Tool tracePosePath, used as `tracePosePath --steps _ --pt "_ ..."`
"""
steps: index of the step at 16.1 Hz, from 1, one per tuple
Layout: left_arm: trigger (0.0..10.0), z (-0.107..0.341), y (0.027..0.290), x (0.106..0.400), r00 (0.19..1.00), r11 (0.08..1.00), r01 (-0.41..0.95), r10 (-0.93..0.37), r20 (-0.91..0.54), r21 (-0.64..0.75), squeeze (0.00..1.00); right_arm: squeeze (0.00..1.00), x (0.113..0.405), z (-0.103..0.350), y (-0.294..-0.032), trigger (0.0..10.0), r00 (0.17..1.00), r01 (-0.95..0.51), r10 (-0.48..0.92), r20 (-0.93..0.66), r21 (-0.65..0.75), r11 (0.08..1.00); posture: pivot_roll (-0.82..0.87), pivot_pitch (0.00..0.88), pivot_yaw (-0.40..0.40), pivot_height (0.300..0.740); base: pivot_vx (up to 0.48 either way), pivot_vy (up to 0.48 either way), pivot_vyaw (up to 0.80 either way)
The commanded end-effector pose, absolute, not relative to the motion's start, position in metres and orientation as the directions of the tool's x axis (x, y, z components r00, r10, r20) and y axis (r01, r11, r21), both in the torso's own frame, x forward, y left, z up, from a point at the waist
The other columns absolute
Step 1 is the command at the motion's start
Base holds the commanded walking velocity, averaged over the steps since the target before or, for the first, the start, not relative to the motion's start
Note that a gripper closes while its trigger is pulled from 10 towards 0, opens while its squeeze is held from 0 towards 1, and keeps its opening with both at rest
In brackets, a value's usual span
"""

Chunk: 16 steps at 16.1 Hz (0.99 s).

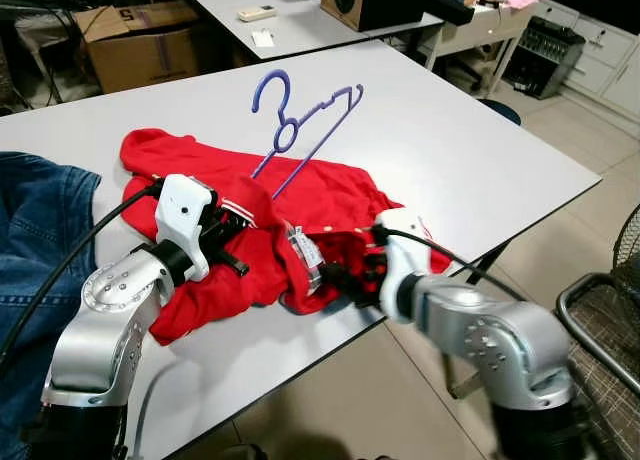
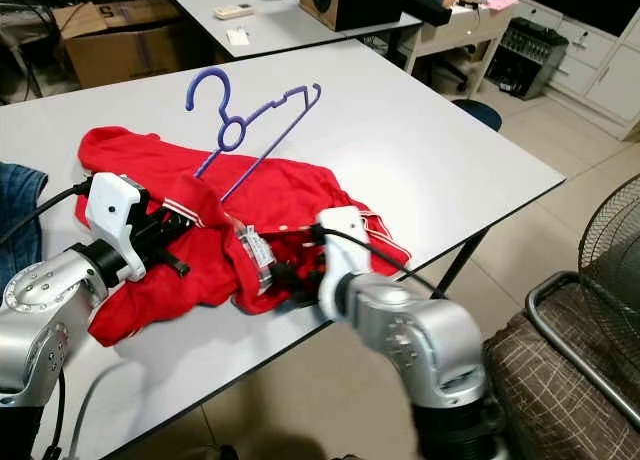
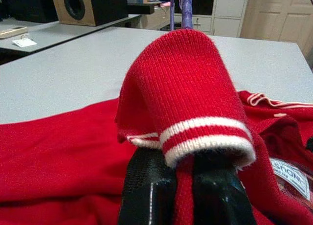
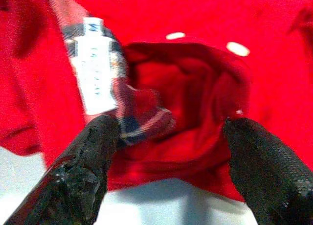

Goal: Hang hanger

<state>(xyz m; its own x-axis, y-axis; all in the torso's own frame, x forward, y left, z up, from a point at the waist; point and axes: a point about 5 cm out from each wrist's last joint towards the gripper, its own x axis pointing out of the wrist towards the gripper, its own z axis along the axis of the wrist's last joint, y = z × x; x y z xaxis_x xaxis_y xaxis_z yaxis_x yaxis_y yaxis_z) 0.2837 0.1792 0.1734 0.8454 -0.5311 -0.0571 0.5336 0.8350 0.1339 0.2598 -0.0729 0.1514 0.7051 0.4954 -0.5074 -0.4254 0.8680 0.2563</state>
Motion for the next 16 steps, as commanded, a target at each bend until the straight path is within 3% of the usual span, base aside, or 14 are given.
tracePosePath --steps 1,3,7,11,12,13,14,16 --pt "10.0 0.185 0.183 0.286 0.855 0.842 0.515 -0.517 -0.032 0.161 0.00 0.00 0.262 0.168 -0.077 10.0 0.765 -0.381 0.451 -0.460 0.240 0.893 0.01 0.102 -0.059 0.740 0.000 0.000 0.00" --pt "10.0 0.185 0.187 0.287 0.856 0.838 0.514 -0.514 -0.052 0.183 0.00 0.00 0.264 0.185 -0.079 10.0 0.824 -0.379 0.441 -0.357 0.231 0.896 0.01 0.112 -0.050 0.740 0.000 0.000 0.00" --pt "10.0 0.181 0.186 0.286 0.845 0.826 0.533 -0.528 -0.077 0.181 0.00 0.00 0.247 0.177 -0.096 10.0 0.741 -0.348 0.473 -0.477 0.330 0.878 0.00 0.117 -0.041 0.740 0.000 0.000 0.00" --pt "10.0 0.179 0.181 0.286 0.833 0.816 0.553 -0.548 -0.080 0.170 0.00 0.00 0.247 0.166 -0.092 10.0 0.698 -0.311 0.511 -0.502 0.430 0.848 -0.01 0.102 -0.040 0.740 0.000 0.000 0.00" --pt "10.0 0.178 0.181 0.286 0.829 0.811 0.559 -0.554 -0.084 0.170 0.00 0.00 0.253 0.164 -0.089 6.4 0.697 -0.302 0.512 -0.502 0.442 0.845 -0.01 0.096 -0.041 0.740 0.000 0.000 0.00" --pt "10.0 0.178 0.181 0.286 0.827 0.810 0.561 -0.555 -0.086 0.171 0.00 0.00 0.254 0.163 -0.088 5.2 0.694 -0.297 0.512 -0.505 0.447 0.844 -0.01 0.096 -0.041 0.740 0.000 0.000 0.00" --pt "10.0 0.177 0.181 0.285 0.825 0.807 0.565 -0.558 -0.089 0.171 0.00 0.00 0.259 0.160 -0.085 3.1 0.675 -0.283 0.529 -0.514 0.483 0.829 0.00 0.088 -0.048 0.740 0.000 0.000 0.00" --pt "10.0 0.178 0.181 0.284 0.825 0.807 0.564 -0.558 -0.088 0.172 0.00 0.00 0.261 0.156 -0.081 3.3 0.645 -0.269 0.556 -0.524 0.525 0.807 0.00 0.086 -0.054 0.740 0.000 0.000 0.00"
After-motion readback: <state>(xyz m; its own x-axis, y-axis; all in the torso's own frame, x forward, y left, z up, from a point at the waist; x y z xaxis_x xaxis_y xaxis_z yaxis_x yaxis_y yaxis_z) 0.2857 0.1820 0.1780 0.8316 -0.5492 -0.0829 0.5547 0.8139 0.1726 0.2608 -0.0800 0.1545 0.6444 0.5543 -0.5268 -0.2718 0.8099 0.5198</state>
